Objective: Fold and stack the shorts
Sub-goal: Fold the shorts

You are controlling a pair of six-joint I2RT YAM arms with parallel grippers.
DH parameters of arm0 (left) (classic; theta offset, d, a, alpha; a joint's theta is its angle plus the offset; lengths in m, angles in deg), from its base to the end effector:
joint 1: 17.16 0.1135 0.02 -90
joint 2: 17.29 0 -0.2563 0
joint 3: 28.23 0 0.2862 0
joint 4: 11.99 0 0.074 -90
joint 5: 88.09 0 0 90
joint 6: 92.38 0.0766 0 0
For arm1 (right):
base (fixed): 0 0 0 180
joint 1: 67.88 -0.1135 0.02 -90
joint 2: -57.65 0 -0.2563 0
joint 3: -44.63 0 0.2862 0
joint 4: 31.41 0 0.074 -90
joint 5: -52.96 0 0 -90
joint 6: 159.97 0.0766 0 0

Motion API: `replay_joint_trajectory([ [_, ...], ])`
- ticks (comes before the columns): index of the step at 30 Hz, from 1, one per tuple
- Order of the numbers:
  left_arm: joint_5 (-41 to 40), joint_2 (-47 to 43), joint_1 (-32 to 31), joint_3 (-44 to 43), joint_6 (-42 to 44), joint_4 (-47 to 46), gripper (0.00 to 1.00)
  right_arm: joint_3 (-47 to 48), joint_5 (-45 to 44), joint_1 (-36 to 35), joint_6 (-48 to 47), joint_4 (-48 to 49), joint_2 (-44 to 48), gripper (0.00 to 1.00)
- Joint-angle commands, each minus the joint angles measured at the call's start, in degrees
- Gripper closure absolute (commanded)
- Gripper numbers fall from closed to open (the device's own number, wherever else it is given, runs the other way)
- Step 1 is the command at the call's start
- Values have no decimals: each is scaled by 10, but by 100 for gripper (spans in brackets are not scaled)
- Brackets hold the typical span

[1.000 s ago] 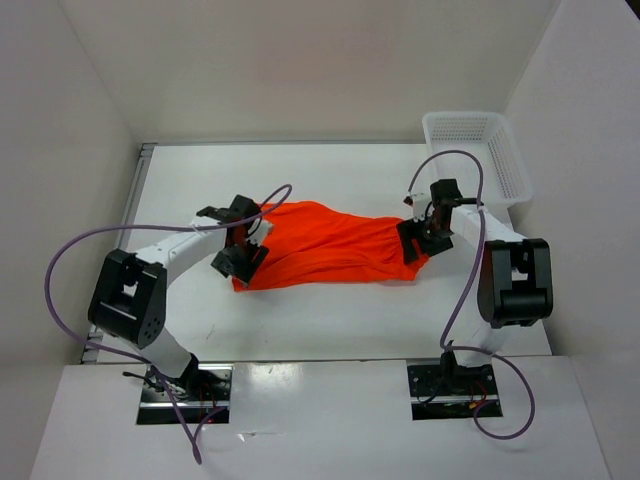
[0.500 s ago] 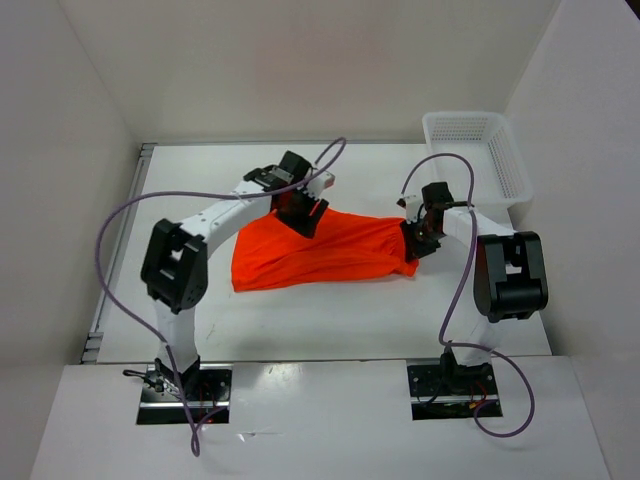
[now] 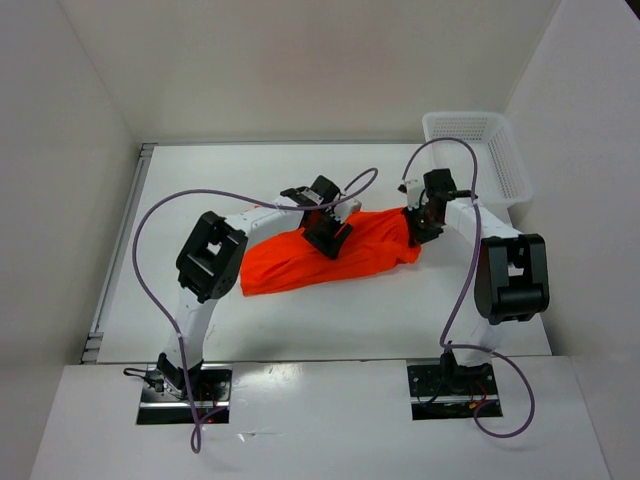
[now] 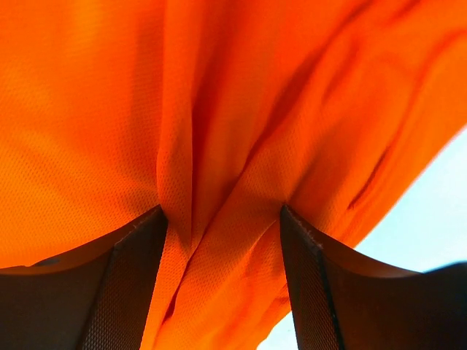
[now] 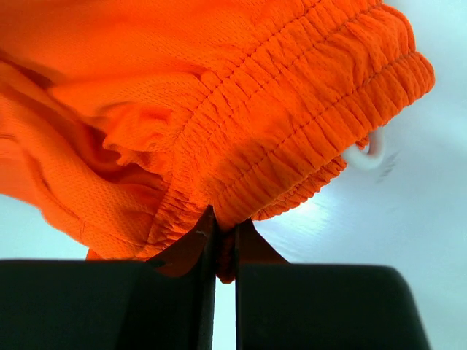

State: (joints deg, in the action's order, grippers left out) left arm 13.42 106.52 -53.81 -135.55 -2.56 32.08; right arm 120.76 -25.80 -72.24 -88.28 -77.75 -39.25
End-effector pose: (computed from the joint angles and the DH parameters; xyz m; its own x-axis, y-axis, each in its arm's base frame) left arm 0.4003 -0.3169 0.1154 -0.7008 0.5176 -0.4910 0.6614 0.7292 -0.1753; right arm 0.3742 0.0435 0.1291 -0.8249 -0.3719 -0.4257 -0.4311 0.9010 0.0483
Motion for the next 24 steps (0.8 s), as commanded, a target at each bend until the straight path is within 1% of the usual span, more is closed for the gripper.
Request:
replay_joint_trajectory([
  [1, 61, 11, -5, 5, 2, -18, 30, 71, -6, -4, -22, -28, 46, 100],
  [5, 93, -21, -5, -50, 2, 25, 29, 90, -31, -4, -45, -69, 52, 100],
  [6, 99, -29, 0, -73, 2, 33, 29, 96, -32, -4, -45, -69, 52, 100],
  [9, 112, -75, 29, -89, 2, 66, 29, 116, -57, -4, -58, -81, 66, 100],
  [10, 112, -85, 52, -78, 2, 66, 29, 123, -73, -4, -58, -81, 72, 100],
  [12, 90, -111, 76, -42, 2, 66, 29, 142, -88, -4, -72, -81, 73, 100],
  [13, 77, -119, 88, 9, 2, 66, 29, 149, -97, -11, -72, -81, 73, 100],
  [15, 41, -138, 123, 60, 2, 55, 29, 166, -128, -22, -90, -76, 66, 100],
  [16, 20, -138, 144, 101, 2, 44, 29, 173, -141, -36, -90, -68, 66, 100],
  [17, 9, -145, 152, 118, 2, 36, 29, 174, -162, -43, -100, -68, 59, 100],
  [20, 0, -145, 172, 149, 2, 12, 29, 199, -177, -60, -100, -62, 38, 100],
  [22, 0, -127, 179, 159, 2, -7, 29, 204, -196, -73, -100, -57, 22, 100],
  [24, 13, -101, 179, 159, 2, -12, 29, 218, -221, -106, -100, -57, 16, 100],
])
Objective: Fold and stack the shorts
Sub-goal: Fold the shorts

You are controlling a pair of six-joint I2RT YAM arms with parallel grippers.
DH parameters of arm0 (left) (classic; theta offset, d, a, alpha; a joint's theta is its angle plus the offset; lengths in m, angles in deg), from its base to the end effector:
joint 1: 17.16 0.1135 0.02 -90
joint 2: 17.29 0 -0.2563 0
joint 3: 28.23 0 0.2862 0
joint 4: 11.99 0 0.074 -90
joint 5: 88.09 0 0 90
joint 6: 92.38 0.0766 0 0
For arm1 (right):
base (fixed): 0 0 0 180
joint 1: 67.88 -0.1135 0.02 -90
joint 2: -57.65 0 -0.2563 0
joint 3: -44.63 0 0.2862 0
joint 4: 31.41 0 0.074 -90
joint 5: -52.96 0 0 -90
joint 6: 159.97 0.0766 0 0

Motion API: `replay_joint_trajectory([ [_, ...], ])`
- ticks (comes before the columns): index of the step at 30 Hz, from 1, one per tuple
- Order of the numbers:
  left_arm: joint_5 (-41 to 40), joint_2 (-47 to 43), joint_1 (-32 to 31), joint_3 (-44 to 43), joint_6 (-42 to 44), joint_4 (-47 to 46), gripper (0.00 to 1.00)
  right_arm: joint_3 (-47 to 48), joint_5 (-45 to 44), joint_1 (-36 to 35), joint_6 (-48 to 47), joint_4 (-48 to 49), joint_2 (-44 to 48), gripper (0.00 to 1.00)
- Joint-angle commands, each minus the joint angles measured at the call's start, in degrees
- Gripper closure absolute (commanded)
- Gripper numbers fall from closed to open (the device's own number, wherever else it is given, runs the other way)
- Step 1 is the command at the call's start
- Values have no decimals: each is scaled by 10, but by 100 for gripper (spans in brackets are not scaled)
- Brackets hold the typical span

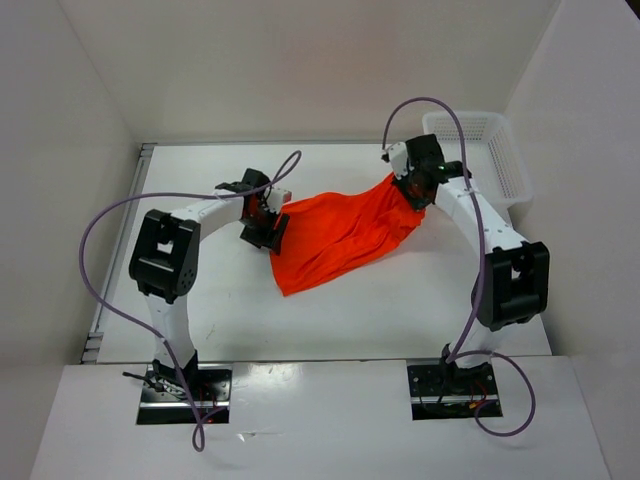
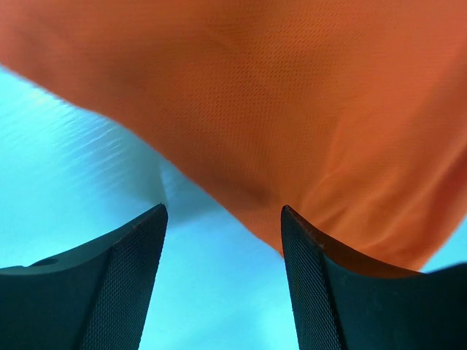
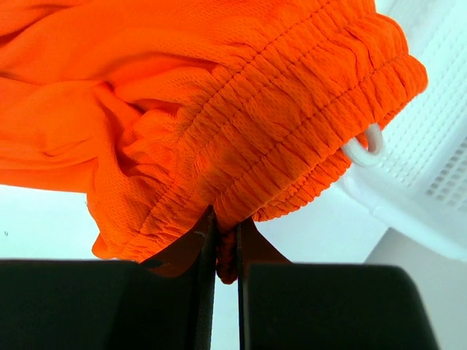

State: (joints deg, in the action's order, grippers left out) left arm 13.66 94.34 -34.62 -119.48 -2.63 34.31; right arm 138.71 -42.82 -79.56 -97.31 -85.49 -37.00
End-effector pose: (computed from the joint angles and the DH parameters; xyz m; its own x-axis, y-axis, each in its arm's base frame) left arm 0.4167 -0.1474 0.1153 -0.8776 0.2716 -0.3950 0.3668 0.9109 -0.1887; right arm 0.4069 0.0762 0.2436 -0.6432 -0.5996 -0.4762 -0.4951 0.8001 -0.3387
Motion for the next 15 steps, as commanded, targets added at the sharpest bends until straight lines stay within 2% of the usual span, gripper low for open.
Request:
replay_joint_trajectory([
  [1, 18, 31, -13, -7, 3, -34, 29, 54, -57, -45, -15, 28, -22, 100],
  [3, 23, 64, -13, -19, 3, -40, 30, 66, -69, -82, -15, 35, -33, 100],
  [5, 23, 84, -13, -33, 3, -40, 38, 90, -77, -103, -15, 35, -49, 100],
  [7, 23, 99, -13, -38, 3, -40, 48, 106, -77, -130, -10, 35, -58, 100],
  [8, 28, 105, -13, -38, 3, -40, 59, 117, -83, -141, -10, 35, -65, 100],
  [12, 45, 111, -7, -38, 3, -50, 80, 128, -96, -206, -10, 42, -78, 100],
  [15, 64, 117, 5, -43, 3, -50, 83, 133, -91, -250, -4, 42, -92, 100],
])
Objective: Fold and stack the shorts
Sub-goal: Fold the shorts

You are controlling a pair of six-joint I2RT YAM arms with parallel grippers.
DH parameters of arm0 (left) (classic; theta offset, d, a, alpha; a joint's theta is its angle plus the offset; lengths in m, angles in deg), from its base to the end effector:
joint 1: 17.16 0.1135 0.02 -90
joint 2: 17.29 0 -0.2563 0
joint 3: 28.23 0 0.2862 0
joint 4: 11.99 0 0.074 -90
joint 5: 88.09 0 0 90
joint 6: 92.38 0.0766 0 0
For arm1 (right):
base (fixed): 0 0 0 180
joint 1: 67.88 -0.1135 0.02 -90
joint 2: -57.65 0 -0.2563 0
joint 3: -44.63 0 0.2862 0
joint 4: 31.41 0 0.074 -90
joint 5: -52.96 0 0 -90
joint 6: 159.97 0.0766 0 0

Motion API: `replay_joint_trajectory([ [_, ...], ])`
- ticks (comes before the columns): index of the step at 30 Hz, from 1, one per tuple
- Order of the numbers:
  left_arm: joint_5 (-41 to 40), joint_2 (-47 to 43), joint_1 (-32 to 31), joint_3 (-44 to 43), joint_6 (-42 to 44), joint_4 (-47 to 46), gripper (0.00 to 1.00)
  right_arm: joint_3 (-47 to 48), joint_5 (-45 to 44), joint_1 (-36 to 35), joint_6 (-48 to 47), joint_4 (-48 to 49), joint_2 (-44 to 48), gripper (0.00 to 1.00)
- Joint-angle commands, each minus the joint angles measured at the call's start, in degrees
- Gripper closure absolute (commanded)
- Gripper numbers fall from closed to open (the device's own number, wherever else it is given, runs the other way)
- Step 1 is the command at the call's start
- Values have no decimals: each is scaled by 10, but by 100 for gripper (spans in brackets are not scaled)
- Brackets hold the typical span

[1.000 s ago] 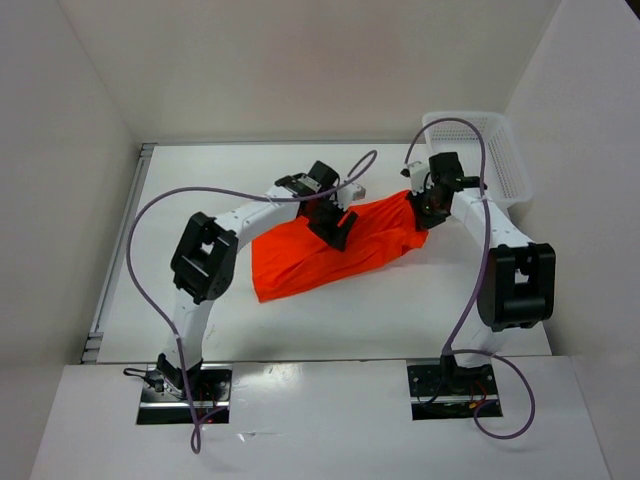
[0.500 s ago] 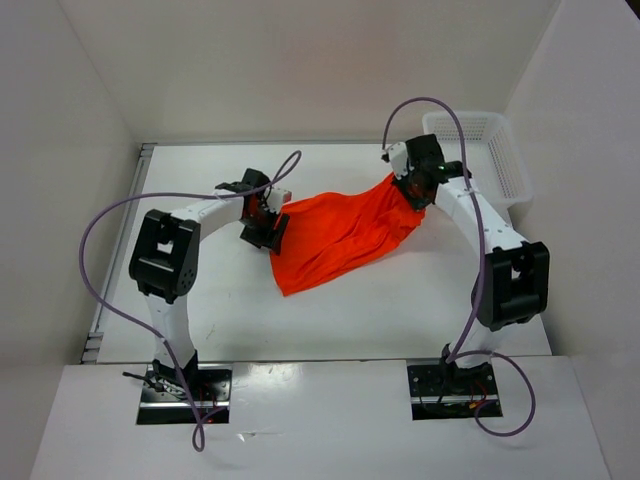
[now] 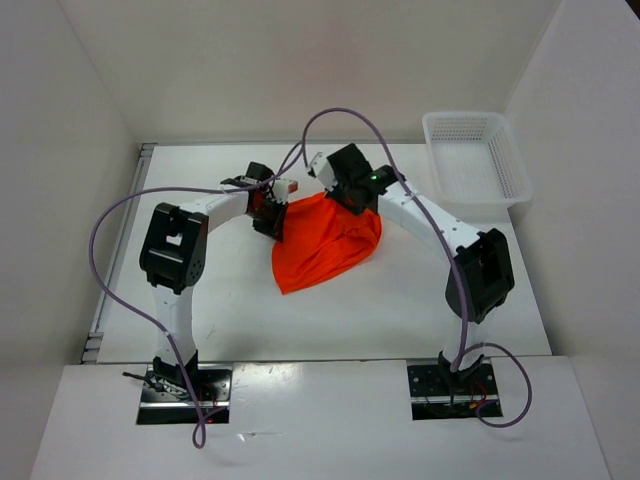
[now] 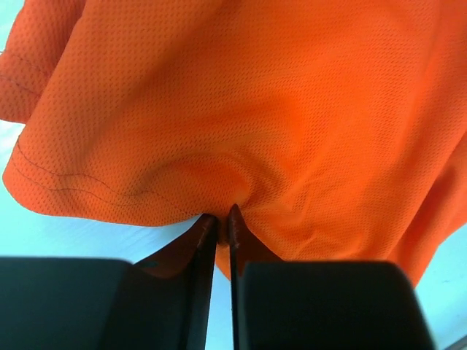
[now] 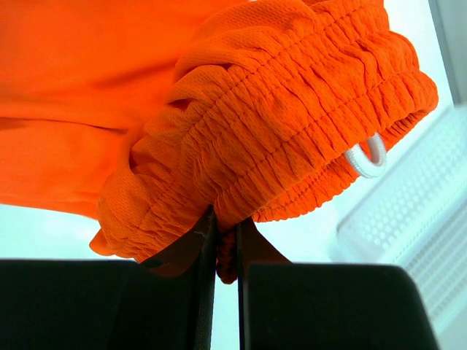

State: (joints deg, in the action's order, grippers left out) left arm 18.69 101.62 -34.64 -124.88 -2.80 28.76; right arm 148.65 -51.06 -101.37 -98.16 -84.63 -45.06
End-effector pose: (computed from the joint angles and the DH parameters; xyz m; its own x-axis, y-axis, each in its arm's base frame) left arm 0.4470 -0.1640 0.0982 -0.8529 0.2612 -0.4519 0.4063 0.8758 -0.2606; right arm 0.3889 0.2350 0.2533 -0.3845 -0.8040 -0.4537 -0.6721 0.5807 -0.4595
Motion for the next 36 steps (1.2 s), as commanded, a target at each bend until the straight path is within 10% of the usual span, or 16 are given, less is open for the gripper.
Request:
replay_joint_trajectory([
  [1, 23, 44, 12, 11, 4, 5, 85, 34, -8, -54, 4, 33, -12, 100],
  [17, 41, 55, 24, -1, 4, 0, 89, 125, 20, -171, 59, 44, -141, 98],
  [25, 5, 41, 59, -34, 4, 52, 59, 141, 141, -203, 58, 11, -133, 50],
  [36, -17, -25, 145, -111, 4, 140, 36, 212, 199, -198, 59, -1, -101, 47],
])
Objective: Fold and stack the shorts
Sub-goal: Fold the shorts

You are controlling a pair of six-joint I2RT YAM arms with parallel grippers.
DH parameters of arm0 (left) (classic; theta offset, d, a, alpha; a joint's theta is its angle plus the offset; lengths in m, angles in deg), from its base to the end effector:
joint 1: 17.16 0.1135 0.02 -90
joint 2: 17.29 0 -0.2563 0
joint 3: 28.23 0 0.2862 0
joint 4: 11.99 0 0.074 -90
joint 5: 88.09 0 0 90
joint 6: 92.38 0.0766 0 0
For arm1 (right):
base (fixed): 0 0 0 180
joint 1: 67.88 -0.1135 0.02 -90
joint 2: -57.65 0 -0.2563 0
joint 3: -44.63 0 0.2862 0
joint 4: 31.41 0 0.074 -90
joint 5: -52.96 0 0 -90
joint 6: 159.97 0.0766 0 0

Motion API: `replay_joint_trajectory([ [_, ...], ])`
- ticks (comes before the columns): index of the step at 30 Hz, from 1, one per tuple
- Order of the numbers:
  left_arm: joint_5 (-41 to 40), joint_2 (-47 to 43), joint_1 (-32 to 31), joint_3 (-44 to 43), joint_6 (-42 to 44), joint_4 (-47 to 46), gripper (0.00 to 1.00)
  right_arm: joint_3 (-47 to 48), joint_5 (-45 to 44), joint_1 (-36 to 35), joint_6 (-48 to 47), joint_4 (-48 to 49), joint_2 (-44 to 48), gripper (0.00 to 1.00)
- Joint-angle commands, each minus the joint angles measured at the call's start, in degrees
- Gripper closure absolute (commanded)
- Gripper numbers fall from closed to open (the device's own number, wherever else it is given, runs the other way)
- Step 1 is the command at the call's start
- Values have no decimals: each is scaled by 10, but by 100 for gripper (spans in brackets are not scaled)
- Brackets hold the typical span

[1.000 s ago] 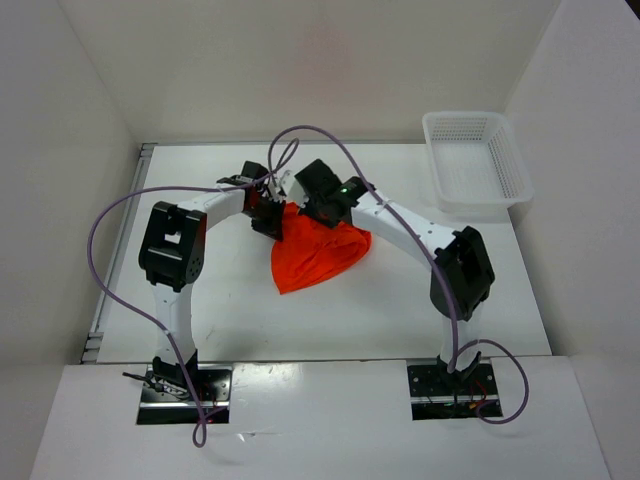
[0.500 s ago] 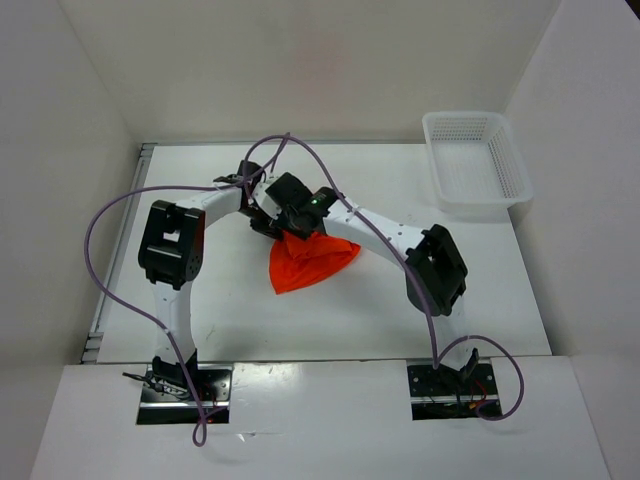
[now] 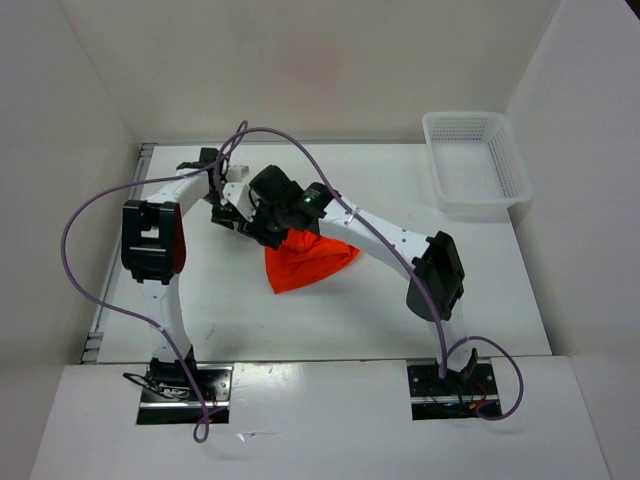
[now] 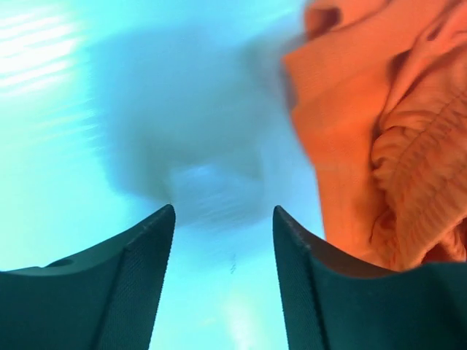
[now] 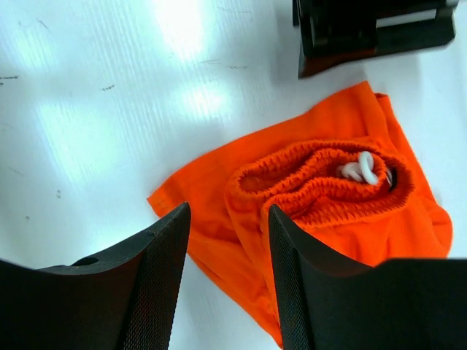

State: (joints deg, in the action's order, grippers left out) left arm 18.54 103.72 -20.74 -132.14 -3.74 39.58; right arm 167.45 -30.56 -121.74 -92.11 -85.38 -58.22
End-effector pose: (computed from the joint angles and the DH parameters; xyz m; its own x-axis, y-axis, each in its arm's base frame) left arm 0.4769 -0.0518 0.1117 -0.9333 0.0356 -0.3573 0.1416 0.9509 -0.2751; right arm 0.2987 0.4236 0.2689 -0.0801 -0.7447 -0.6626 -0.9479 0.2626 -0.1805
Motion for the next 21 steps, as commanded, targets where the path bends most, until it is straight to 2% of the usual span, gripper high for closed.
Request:
replay_joint_trajectory([
  [1, -10, -52, 6, -61, 14, 39, 35, 9, -22, 12, -6, 6, 38, 47],
  [3, -5, -68, 6, -87, 14, 47, 33, -17, -68, 20, -13, 23, 70, 47],
  [7, 24, -85, -18, -154, 14, 71, 29, -149, -110, 64, -27, 58, 128, 47],
  [11, 91, -92, -61, -179, 14, 93, 23, -249, -125, 143, -32, 107, 159, 47],
  [12, 91, -92, -87, -179, 14, 93, 19, -273, -125, 154, -37, 116, 159, 47],
  [14, 70, -68, -118, -162, 14, 93, 19, -291, -119, 169, -51, 139, 159, 47],
  [21, 13, -25, -159, -126, 14, 82, 19, -315, -113, 207, -51, 187, 114, 47],
])
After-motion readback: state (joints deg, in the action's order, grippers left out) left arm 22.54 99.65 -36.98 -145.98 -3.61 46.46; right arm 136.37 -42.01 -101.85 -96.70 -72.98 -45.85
